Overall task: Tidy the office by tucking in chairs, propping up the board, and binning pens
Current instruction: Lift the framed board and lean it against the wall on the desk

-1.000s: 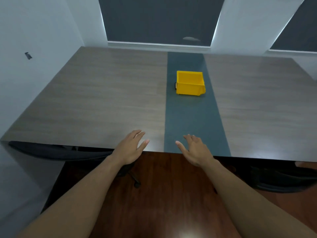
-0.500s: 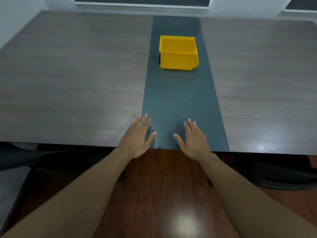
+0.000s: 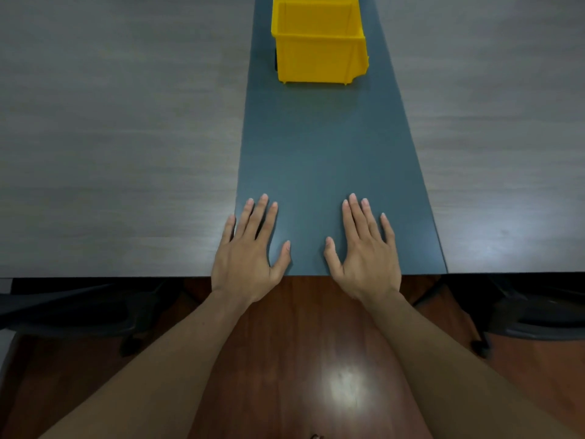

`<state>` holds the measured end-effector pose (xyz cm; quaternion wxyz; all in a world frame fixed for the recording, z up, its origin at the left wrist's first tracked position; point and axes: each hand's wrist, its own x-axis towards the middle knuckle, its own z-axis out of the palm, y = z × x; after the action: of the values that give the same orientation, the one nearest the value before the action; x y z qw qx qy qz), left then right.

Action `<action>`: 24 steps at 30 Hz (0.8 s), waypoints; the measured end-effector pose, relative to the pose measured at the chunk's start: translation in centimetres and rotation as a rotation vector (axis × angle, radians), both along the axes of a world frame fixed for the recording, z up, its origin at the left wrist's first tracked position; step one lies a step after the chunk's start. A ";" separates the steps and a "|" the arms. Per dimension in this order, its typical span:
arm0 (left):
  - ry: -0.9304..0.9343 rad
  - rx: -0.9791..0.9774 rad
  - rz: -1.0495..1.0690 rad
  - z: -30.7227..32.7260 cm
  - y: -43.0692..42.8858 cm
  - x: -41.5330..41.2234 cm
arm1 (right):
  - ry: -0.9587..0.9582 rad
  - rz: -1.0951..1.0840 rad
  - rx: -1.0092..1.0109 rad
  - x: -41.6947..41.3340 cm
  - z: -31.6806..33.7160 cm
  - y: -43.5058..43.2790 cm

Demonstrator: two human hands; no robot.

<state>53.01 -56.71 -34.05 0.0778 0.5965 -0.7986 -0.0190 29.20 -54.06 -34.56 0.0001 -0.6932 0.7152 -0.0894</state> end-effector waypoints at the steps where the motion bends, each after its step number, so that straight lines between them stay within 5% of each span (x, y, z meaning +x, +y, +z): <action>1: -0.002 -0.010 0.003 -0.1 -0.1 -0.1 | 0.000 -0.003 -0.006 0.0 -0.1 -0.1; 24: -0.022 -0.066 0.023 -0.6 -6.0 -0.6 | 0.036 -0.041 -0.054 -0.3 -0.4 -5.9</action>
<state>52.41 -62.70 -34.67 0.0891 0.6030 -0.7926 0.0148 28.93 -59.98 -34.93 -0.0333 -0.6798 0.7264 -0.0959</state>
